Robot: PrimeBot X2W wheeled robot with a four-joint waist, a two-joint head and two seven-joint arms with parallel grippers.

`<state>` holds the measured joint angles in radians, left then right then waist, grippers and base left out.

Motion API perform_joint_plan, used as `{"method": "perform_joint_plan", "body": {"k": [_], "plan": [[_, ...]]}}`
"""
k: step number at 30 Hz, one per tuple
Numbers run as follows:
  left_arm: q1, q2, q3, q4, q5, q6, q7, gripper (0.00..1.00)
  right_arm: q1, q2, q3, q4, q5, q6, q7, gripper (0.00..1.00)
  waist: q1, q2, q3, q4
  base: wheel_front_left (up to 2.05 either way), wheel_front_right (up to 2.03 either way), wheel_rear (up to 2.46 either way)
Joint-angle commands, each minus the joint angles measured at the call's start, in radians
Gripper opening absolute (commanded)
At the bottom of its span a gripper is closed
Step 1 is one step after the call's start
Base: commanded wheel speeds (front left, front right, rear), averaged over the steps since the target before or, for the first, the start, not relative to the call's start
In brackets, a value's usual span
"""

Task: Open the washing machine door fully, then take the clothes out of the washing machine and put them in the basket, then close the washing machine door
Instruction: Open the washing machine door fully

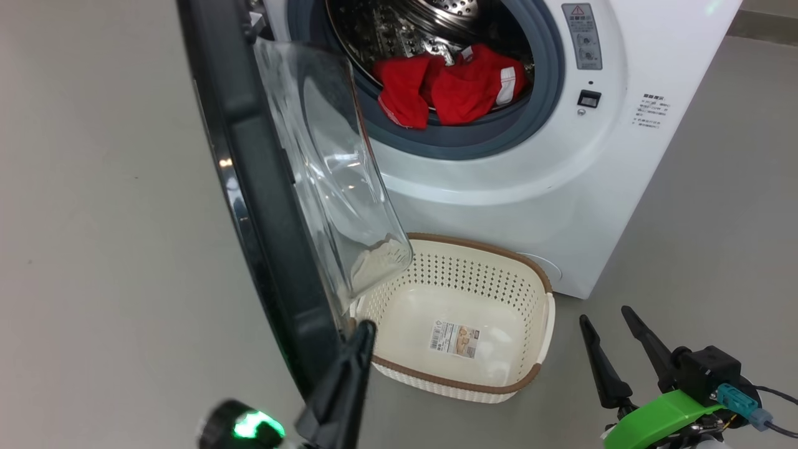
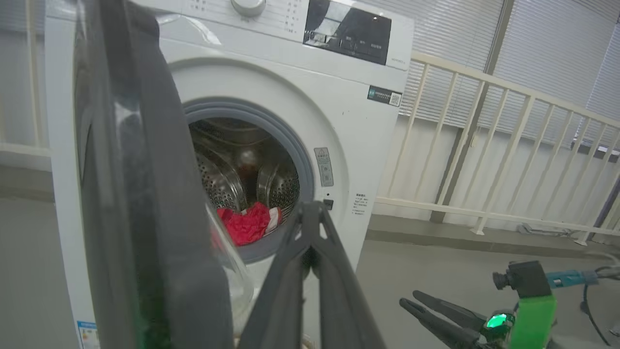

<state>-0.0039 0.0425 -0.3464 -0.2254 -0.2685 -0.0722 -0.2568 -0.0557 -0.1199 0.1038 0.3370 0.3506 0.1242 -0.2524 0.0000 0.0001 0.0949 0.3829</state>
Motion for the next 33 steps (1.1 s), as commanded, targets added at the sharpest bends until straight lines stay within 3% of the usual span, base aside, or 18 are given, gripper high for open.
{"method": "perform_joint_plan", "body": {"k": [1, 6, 10, 33], "plan": [[0.000, 0.008, 0.009, 0.011, -0.032, -0.006, -0.005, 0.00, -0.016, -0.002, 0.023, -0.027, 0.001, 0.007, -0.009, 1.00, 0.0000, -0.0001, 0.003, -0.004, 0.00, 0.00, 0.00], [-0.005, 0.008, -0.013, 0.199, -0.118, 0.013, -0.005, 0.00, -0.022, 0.000, 0.030, -0.025, 0.003, 0.007, -0.009, 1.00, 0.0000, -0.0001, 0.006, -0.013, 0.00, 0.00, 0.00], [-0.032, 0.008, 0.016, 0.262, -0.133, 0.026, -0.005, 0.00, -0.021, 0.001, 0.031, -0.026, 0.004, 0.007, -0.009, 1.00, 0.0000, -0.0001, 0.005, -0.015, 0.00, 0.00, 0.00], [0.012, 0.008, 0.250, 0.319, -0.091, 0.054, -0.005, 0.00, -0.006, 0.012, 0.035, -0.031, 0.004, 0.007, -0.009, 1.00, 0.0000, -0.0001, -0.007, 0.029, 0.00, 0.00, 0.00]]}}
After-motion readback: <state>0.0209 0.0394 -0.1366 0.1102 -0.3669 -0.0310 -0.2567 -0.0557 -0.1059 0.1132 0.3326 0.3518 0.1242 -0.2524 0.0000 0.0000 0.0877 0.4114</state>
